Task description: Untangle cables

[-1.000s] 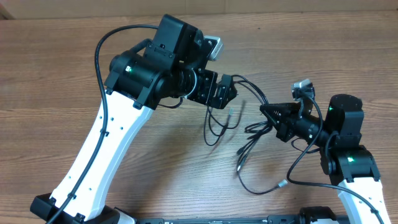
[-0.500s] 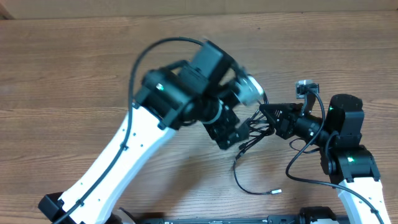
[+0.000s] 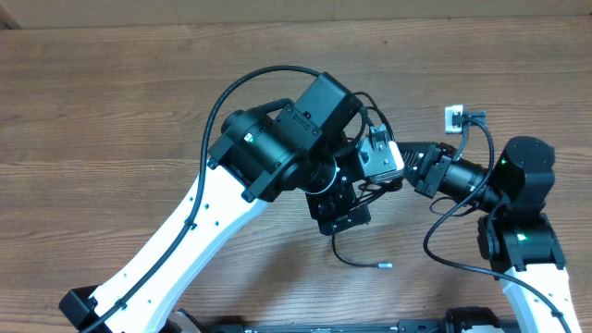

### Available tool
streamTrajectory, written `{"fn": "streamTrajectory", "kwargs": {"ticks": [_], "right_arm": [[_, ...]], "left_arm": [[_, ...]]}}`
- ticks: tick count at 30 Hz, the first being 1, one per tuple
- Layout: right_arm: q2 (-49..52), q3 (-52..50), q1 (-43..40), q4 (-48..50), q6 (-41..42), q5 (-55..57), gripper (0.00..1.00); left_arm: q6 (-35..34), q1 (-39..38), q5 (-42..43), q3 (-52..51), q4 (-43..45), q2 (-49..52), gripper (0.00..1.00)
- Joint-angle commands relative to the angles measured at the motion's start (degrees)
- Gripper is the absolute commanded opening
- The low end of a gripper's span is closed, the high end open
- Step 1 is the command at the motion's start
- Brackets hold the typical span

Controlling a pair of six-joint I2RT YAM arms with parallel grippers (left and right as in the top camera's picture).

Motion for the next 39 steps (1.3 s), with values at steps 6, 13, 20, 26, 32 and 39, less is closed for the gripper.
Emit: {"fn": "streamTrajectory", "kwargs": {"ticks": [6, 13, 20, 26, 32, 39], "right_arm": [[-0.42, 0.59, 0.22, 7.69, 12.85, -9.53, 0.04], [-0.42, 0.59, 0.22, 7.72, 13.79, -10.97, 0.04], [-0.42, 0.59, 0.22, 10.19, 16.06, -11.85, 0.04], [-0.42, 0.59, 0.22, 10.25, 16.04, -11.82, 0.04], [-0.42, 0.59, 0.22, 10.25, 16.04, -11.8, 0.04], [-0.42, 0.59, 0.22, 10.25, 15.98, -11.78, 0.04]], "left_arm": [[1.51, 0.11, -0.09, 1.38, 2.47, -1.29, 0.88], [1.51, 0.09, 0.57, 1.38, 3.02, -1.25, 0.89], [1.51, 0.09, 3.72, 1.33, 3.08, -0.04, 0.82], [1.53, 0.07, 7.28, 1.33, 3.06, 1.73, 0.62], [1.53, 0.09, 9.11, 1.33, 3.02, 1.79, 0.26], [1.46, 0.02, 9.27, 1.33, 3.02, 1.79, 0.04]]}}
